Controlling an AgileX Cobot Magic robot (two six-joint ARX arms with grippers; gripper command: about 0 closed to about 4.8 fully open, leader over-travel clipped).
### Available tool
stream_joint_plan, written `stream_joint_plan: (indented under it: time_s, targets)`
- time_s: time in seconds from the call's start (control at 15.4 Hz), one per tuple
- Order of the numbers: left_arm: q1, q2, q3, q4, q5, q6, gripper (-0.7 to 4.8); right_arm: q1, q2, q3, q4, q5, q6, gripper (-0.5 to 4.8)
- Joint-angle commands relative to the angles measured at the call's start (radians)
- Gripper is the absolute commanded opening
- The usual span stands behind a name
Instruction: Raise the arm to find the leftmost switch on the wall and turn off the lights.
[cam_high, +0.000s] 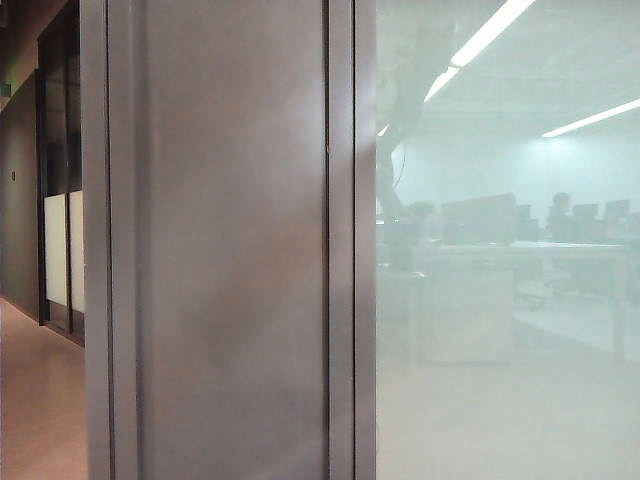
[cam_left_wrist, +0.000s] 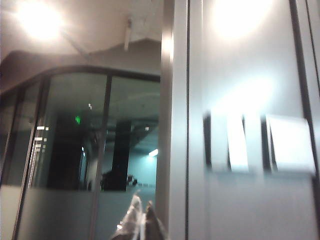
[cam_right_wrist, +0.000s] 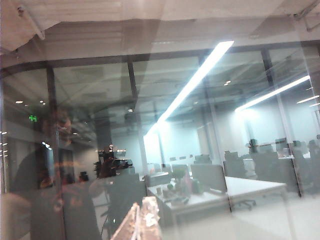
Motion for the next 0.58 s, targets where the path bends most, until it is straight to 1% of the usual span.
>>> stream_joint_plan:
  time_s: [0.06, 0.13, 0.32, 0.45, 0.52, 0.58]
  targets:
    - [-0.001, 0.126, 0.117, 0.013, 0.005, 0.002, -0.06, 0.001, 0.114, 0.132, 0.009, -0.021, -0.005, -0.01]
    - [-0.001, 0.209, 0.194, 0.012, 0.006, 0.002, -0.06, 0.000, 0.186, 0.216, 0.009, -0.021, -0.005, -0.01]
    - [-0.001, 0.325, 0.307, 0.012, 0.006, 0.001, -0.06, 0.000, 0.301, 0.356, 0.008, -0.026, -0.005, -0.01]
    - [-0.001, 0.357, 0.343, 0.013, 0.007, 0.000, -0.06, 0.000, 0.345, 0.415, 0.007, -0.115, -0.004, -0.01]
    - [-0.002, 0.369, 0.360, 0.015, 0.019, 0.000, -0.06, 0.000, 0.375, 0.459, -0.002, -0.253, -0.003, -0.01]
    - [-0.002, 0.378, 0.370, 0.017, 0.067, 0.000, -0.06, 0.001, 0.402, 0.498, -0.022, -0.447, 0.004, -0.01]
